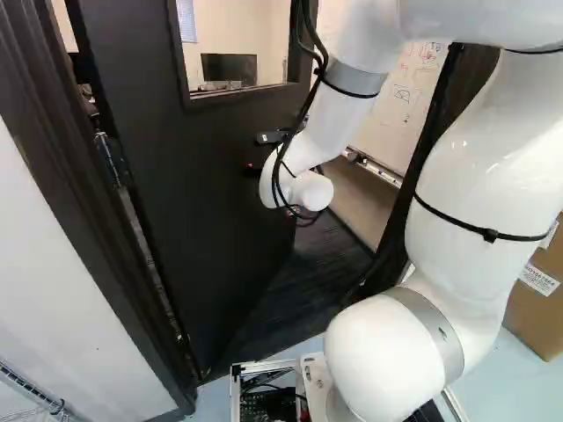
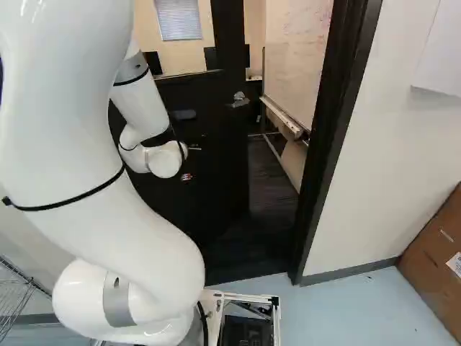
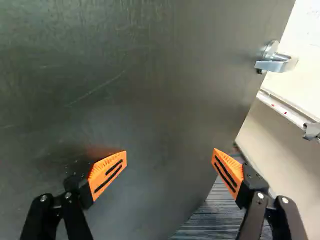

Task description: Open the door and move inside

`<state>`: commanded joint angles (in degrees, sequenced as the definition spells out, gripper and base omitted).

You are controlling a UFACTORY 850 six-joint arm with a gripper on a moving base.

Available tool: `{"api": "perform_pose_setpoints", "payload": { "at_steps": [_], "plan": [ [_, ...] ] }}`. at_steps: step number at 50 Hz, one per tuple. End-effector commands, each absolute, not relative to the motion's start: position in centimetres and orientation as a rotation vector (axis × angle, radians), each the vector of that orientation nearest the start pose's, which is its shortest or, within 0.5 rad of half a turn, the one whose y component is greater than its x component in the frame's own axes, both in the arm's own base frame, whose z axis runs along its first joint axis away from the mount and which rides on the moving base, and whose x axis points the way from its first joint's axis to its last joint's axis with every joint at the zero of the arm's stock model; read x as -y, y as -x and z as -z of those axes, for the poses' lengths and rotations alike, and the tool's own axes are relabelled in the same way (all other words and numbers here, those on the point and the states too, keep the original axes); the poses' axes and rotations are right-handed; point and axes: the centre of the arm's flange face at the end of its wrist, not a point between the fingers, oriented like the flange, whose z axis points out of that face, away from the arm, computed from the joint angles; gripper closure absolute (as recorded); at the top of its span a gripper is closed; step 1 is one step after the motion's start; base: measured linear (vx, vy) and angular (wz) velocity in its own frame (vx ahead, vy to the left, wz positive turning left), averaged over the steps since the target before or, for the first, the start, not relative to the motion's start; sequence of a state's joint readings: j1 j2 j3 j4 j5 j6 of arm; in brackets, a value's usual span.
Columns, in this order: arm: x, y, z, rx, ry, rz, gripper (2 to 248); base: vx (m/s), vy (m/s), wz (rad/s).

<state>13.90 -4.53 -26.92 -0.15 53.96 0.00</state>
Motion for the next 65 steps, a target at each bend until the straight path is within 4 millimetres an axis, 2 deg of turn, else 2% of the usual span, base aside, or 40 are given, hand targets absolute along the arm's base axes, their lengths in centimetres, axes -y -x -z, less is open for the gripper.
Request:
{"api": "perform_pose_setpoints", "payload": {
  "at_steps": [65],
  "plan": [
    [-16.8, -45.3, -39.2, 0.315, 2.283, 1.815, 3, 0.000, 0.000, 0.000]
  ]
}}
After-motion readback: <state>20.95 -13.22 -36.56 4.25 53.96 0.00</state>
